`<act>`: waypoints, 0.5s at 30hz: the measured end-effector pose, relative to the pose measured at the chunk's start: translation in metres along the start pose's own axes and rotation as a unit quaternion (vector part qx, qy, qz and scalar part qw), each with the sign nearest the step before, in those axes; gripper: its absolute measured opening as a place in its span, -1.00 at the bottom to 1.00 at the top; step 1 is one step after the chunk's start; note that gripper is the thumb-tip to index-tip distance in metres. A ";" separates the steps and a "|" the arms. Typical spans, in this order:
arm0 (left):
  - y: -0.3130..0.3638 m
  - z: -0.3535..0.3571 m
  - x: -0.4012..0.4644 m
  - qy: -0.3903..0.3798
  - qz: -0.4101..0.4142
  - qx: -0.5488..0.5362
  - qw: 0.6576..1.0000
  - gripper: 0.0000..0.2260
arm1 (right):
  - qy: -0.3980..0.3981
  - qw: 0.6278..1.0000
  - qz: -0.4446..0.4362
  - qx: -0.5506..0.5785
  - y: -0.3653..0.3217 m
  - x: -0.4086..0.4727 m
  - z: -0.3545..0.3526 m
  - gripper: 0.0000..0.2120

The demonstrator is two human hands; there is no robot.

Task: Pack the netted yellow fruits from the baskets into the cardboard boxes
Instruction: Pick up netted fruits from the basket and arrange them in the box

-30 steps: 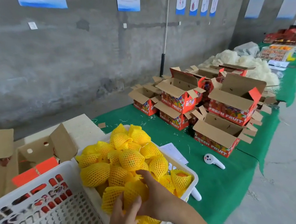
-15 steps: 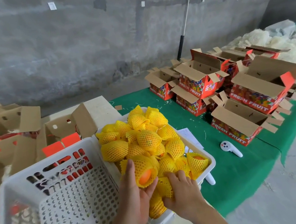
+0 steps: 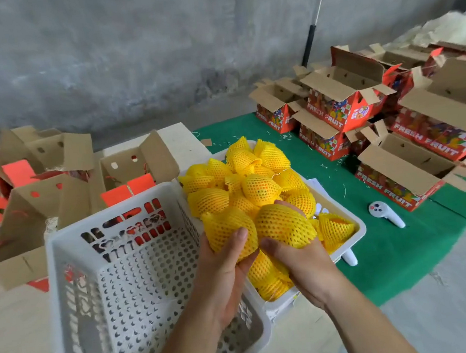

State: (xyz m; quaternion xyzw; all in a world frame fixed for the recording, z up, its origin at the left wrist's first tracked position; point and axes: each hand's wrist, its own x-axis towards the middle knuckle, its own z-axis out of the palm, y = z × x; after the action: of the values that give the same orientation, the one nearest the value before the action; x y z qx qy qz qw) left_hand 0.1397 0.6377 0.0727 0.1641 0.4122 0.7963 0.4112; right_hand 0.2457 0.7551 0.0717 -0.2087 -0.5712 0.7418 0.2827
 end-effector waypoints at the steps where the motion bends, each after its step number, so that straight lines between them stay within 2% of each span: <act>1: 0.006 -0.007 -0.006 -0.001 0.007 0.012 1.000 -0.45 | -0.004 0.999 -0.024 -0.033 -0.001 -0.003 0.011 -0.42; 2: 0.014 -0.015 -0.012 0.005 0.010 0.022 1.000 -0.47 | -0.011 0.997 -0.051 -0.062 -0.003 -0.007 0.022 -0.53; 4: 0.029 -0.034 -0.029 0.018 0.016 0.037 0.999 -0.54 | -0.007 0.992 -0.073 -0.104 -0.004 -0.017 0.045 -0.59; 6: 0.045 -0.057 -0.052 0.025 0.021 0.049 0.998 -0.59 | -0.019 0.988 -0.068 -0.136 0.000 -0.030 0.071 -0.55; 9: 0.075 -0.105 -0.095 0.063 0.027 0.063 0.996 -0.49 | -0.076 0.984 -0.028 -0.156 0.013 -0.054 0.122 -0.37; 10: 0.086 -0.124 -0.113 0.075 0.034 0.066 0.994 -0.46 | -0.109 0.987 0.005 -0.122 0.017 -0.064 0.144 -0.32; 11: 0.098 -0.144 -0.133 0.087 0.042 0.069 0.993 -0.42 | -0.141 0.988 0.056 -0.042 0.022 -0.075 0.166 -0.31; 13: 0.120 -0.187 -0.175 0.120 0.059 0.081 0.988 -0.39 | -0.169 0.969 0.144 0.109 0.036 -0.096 0.216 -0.51; 15: 0.140 -0.230 -0.220 0.153 0.067 0.095 0.981 -0.39 | -0.169 0.965 0.175 0.097 0.052 -0.121 0.270 -0.74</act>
State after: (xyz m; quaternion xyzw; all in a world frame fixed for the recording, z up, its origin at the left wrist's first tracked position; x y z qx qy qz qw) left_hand 0.0629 0.2985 0.0609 0.1058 0.5325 0.7948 0.2711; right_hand 0.1570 0.4687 0.0903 -0.1485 -0.4905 0.8561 0.0667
